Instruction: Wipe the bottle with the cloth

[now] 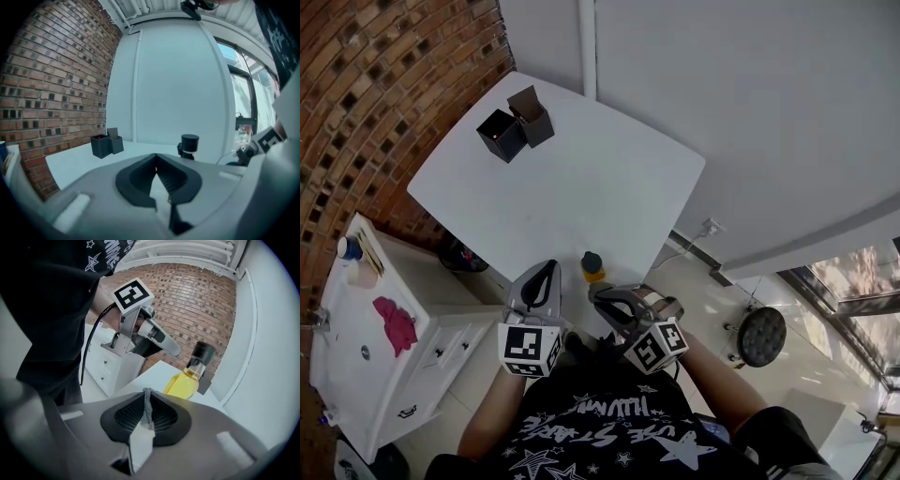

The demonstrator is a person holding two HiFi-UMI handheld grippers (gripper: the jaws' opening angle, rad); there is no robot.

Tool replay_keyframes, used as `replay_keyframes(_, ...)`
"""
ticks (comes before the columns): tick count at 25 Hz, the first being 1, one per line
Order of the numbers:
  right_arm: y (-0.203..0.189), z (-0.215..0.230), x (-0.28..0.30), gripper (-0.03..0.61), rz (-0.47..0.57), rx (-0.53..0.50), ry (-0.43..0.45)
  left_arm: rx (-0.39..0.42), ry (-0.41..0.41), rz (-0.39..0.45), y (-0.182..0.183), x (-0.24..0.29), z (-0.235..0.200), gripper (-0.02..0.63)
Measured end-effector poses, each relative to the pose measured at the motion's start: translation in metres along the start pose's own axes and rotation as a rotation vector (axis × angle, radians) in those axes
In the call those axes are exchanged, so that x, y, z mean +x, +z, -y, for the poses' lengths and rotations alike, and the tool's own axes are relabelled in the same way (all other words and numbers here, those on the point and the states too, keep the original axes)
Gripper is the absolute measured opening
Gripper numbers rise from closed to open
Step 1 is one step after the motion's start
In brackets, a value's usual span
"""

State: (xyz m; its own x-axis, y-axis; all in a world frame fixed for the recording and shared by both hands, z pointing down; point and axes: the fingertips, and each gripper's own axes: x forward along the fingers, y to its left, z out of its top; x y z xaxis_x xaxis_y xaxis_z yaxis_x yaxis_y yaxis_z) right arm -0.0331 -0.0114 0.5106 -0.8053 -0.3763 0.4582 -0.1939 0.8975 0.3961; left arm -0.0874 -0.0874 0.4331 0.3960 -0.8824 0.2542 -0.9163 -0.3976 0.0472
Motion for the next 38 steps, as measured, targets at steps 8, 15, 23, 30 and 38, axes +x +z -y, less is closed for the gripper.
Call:
replay_keyframes(8,-0.024,-0.001,0.014,0.038,-0.050,0.023,0.037,-0.002,0.006,-0.015,-0.003,0.004,-0.004,0.005)
replay_keyframes(15,-0.045,-0.010,0.030,0.038,-0.102,0.044,0.078,0.000,0.000,-0.032,-0.008,0.007,-0.006,0.005)
replay_keyframes(23,-0.042,0.016,0.004,0.038,-0.065,0.243,-0.046,-0.004,-0.006,-0.049,-0.015,0.009,-0.004,0.005)
replay_keyframes(30,-0.021,0.115,-0.042,0.038,0.210,0.938,-0.365,-0.011,-0.018,-0.083,-0.034,0.012,-0.002,0.005)
replay_keyframes(38,-0.018,0.130,-0.022,0.038,0.364,1.348,-0.304,-0.027,-0.053,-0.109,-0.046,0.022,0.010,0.005)
